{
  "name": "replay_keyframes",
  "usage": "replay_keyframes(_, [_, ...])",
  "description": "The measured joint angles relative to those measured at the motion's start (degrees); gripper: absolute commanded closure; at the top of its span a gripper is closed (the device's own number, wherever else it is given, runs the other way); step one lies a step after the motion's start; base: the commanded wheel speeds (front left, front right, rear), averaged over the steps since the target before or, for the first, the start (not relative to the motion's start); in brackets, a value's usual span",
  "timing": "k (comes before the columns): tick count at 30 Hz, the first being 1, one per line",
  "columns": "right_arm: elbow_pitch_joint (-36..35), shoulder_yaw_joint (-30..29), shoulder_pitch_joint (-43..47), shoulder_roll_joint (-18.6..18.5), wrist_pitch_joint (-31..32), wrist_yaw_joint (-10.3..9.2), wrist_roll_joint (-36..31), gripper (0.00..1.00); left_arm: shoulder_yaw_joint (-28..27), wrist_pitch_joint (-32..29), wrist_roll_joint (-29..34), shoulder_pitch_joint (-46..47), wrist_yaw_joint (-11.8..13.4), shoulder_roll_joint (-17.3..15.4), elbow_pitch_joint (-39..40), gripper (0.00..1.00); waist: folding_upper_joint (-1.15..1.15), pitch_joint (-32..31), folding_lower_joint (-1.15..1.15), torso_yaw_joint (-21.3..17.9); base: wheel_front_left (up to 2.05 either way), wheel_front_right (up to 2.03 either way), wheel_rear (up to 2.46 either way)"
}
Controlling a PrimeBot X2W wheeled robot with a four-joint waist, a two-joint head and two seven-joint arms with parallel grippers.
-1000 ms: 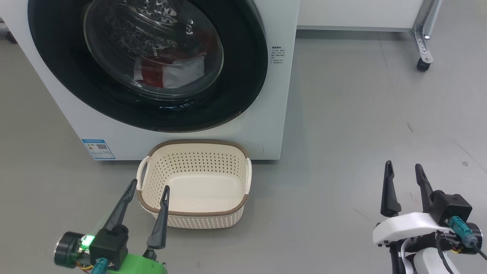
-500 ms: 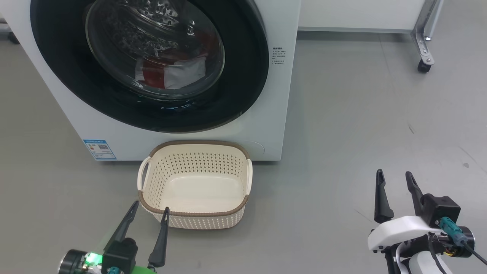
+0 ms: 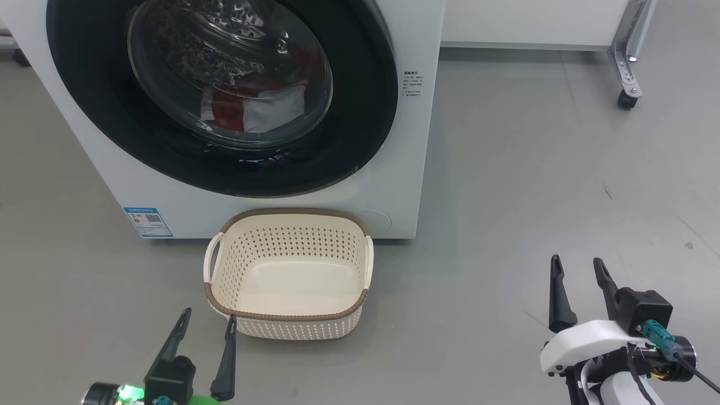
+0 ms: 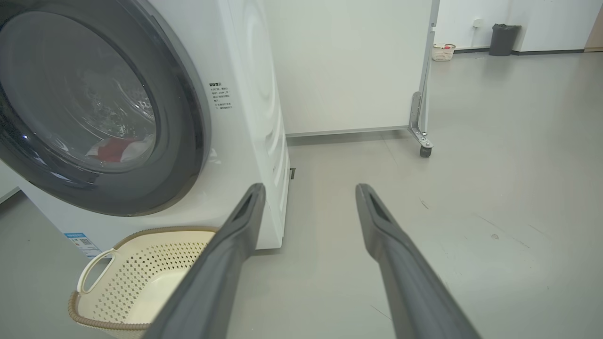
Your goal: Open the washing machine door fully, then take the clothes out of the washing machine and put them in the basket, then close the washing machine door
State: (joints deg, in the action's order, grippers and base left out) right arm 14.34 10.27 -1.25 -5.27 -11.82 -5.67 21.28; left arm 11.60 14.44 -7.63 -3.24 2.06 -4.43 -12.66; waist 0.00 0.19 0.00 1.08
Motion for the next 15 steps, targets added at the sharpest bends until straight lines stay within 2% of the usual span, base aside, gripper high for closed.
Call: replay_keyframes(15, [0.9, 0.2, -0.6, 0.0, 0.0, 0.07, 0.0, 0.0, 0.1, 0.0, -0.4, 0.2, 0.5, 0.3, -1.8, 0.0, 0.0, -0.1, 0.0, 0.1, 0.0, 0.0, 0.0])
